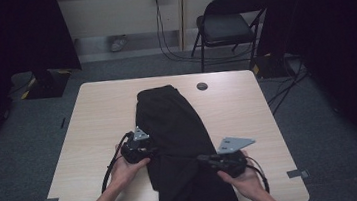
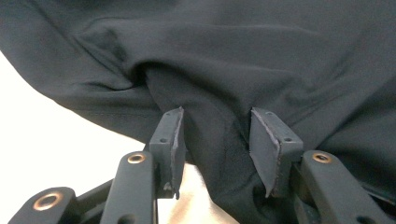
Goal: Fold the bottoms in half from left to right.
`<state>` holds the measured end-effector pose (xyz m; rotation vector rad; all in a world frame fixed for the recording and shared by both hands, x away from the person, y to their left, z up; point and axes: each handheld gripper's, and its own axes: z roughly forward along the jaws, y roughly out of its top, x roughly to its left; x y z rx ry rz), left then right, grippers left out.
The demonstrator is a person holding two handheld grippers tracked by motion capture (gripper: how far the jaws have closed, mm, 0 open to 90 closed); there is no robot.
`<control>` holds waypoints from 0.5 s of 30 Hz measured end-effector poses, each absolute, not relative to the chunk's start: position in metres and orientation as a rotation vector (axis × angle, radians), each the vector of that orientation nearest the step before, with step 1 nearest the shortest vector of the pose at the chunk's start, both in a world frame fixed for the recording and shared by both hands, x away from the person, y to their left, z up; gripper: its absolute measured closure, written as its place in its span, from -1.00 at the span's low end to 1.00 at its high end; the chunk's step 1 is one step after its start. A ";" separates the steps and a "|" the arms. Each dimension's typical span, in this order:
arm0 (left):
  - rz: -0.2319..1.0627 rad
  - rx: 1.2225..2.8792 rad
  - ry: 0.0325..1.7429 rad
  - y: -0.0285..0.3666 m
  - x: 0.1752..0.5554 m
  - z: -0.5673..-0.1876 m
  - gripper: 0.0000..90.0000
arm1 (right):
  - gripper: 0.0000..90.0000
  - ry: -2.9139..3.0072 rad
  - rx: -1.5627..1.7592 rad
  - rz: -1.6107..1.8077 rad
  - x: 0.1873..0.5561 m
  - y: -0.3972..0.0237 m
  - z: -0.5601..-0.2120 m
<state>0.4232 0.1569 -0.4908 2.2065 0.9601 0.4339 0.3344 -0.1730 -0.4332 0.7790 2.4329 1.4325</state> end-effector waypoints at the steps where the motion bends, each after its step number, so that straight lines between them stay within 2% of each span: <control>1: 0.431 2.206 0.963 0.157 0.424 -0.491 0.24 | 0.98 2.408 0.794 1.409 0.332 -0.183 -0.432; 4: 0.416 2.189 0.971 0.159 0.427 -0.492 0.24 | 0.98 2.415 0.840 1.313 0.327 -0.206 -0.443; 7: 0.426 2.198 0.967 0.155 0.427 -0.491 0.24 | 0.97 2.508 0.835 1.192 0.323 -0.207 -0.460; 9: 0.429 2.196 0.970 0.156 0.429 -0.491 0.21 | 0.81 2.517 0.819 1.176 0.321 -0.201 -0.461; 11: 0.403 2.179 0.986 0.159 0.431 -0.492 0.16 | 0.50 2.478 0.832 1.216 0.323 -0.200 -0.455; 15: 0.393 2.163 0.976 0.162 0.427 -0.485 0.12 | 0.45 2.385 0.871 1.276 0.335 -0.196 -0.443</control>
